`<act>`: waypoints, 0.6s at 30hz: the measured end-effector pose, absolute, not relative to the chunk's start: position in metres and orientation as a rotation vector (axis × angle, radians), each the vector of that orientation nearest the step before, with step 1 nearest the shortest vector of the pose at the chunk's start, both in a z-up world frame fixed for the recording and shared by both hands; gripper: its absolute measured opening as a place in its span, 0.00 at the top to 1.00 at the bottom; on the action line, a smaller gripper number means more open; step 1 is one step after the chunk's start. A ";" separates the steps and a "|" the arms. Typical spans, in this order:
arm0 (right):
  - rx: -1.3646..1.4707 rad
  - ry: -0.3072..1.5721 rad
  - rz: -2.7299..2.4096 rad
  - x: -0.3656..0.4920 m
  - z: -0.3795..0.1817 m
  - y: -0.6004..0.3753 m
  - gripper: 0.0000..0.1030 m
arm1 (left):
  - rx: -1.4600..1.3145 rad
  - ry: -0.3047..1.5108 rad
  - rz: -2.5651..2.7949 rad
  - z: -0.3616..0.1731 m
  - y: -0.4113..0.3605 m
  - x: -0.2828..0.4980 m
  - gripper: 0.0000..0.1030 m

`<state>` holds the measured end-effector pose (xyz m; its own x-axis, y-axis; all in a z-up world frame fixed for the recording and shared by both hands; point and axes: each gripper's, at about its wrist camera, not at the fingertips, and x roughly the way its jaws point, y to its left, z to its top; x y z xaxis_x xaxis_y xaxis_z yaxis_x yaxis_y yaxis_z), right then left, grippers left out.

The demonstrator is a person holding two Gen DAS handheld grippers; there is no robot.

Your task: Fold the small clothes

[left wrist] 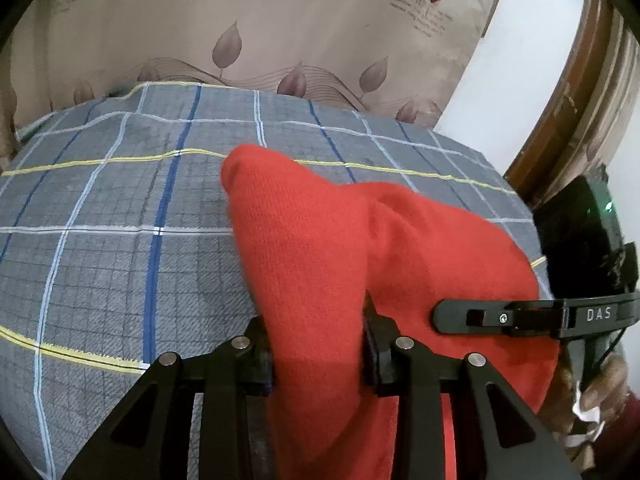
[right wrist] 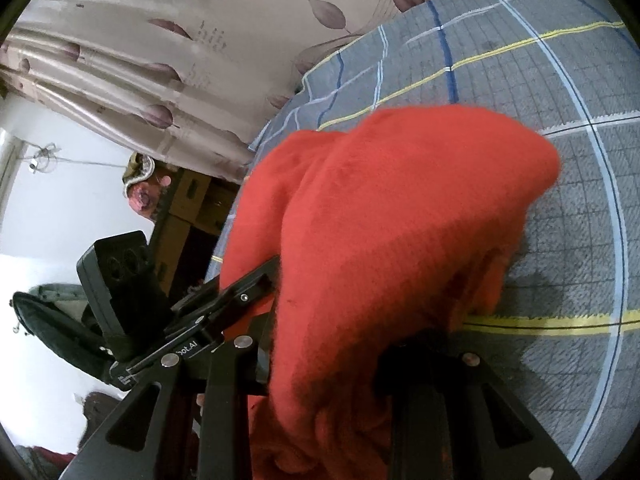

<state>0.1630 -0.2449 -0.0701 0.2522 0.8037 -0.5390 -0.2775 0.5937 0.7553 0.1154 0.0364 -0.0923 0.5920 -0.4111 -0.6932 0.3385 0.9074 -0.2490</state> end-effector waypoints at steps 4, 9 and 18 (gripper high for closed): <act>0.508 1.068 0.777 0.160 -0.073 -0.243 0.71 | -0.046 0.795 -0.407 -0.099 0.031 0.109 0.61; 0.403 1.037 0.735 0.154 -0.078 -0.245 0.59 | -0.052 0.770 -0.375 -0.106 0.032 0.106 0.52; 0.314 0.977 0.668 0.140 -0.078 -0.256 0.40 | -0.007 0.707 -0.322 -0.109 0.030 0.097 0.37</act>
<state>0.1400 -0.2561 -0.0784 0.3831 0.6487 -0.6576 -0.3781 0.7597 0.5291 0.0971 0.0302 -0.1089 0.7132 -0.2924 -0.6371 0.2880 0.9508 -0.1140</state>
